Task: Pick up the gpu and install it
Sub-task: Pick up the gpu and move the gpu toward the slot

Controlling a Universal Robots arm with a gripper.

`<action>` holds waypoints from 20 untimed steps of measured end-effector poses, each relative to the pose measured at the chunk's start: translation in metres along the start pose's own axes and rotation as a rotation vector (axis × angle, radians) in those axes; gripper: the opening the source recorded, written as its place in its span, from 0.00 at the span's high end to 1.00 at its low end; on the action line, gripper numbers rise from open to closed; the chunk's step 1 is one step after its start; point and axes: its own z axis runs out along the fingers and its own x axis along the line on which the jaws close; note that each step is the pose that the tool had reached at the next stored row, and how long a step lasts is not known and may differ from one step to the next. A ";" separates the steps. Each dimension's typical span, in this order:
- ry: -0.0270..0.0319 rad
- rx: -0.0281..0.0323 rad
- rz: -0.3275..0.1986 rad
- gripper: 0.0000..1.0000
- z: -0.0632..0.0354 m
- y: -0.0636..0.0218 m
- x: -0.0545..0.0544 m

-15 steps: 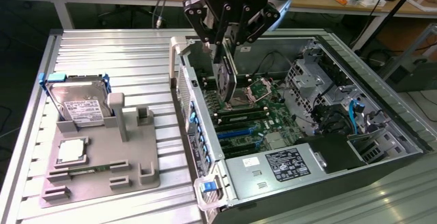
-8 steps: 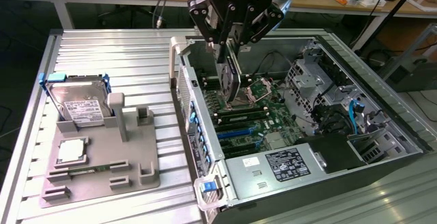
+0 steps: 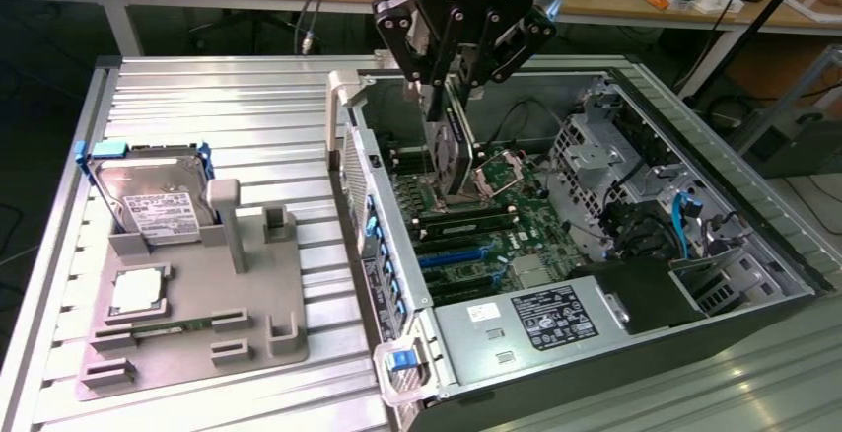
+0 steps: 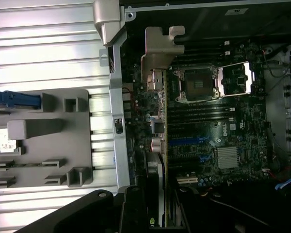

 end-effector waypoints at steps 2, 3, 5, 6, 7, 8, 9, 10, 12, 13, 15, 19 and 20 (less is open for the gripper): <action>0.0000 0.0000 0.000 0.73 0.0000 0.0001 -0.002; 0.0001 0.0000 0.000 0.73 0.0000 0.0002 -0.003; 0.0000 0.0000 0.000 0.73 0.0001 0.0005 -0.006; 0.0000 0.0000 0.000 0.73 0.0002 0.0006 -0.007; 0.0001 0.0000 0.000 0.73 0.0002 0.0007 -0.008; 0.0000 0.0001 0.000 0.73 0.0002 0.0007 -0.010; 0.0000 0.0001 0.000 0.73 0.0002 0.0008 -0.011; 0.0001 0.0000 0.000 0.73 0.0003 0.0009 -0.012; 0.0000 0.0000 0.000 0.73 0.0004 0.0010 -0.014; 0.0000 0.0000 0.000 0.73 0.0004 0.0011 -0.015; 0.0001 0.0000 0.000 0.73 0.0004 0.0013 -0.017; 0.0000 0.0000 0.000 0.73 0.0006 0.0018 -0.023; 0.0001 0.0001 0.000 0.73 0.0006 0.0019 -0.025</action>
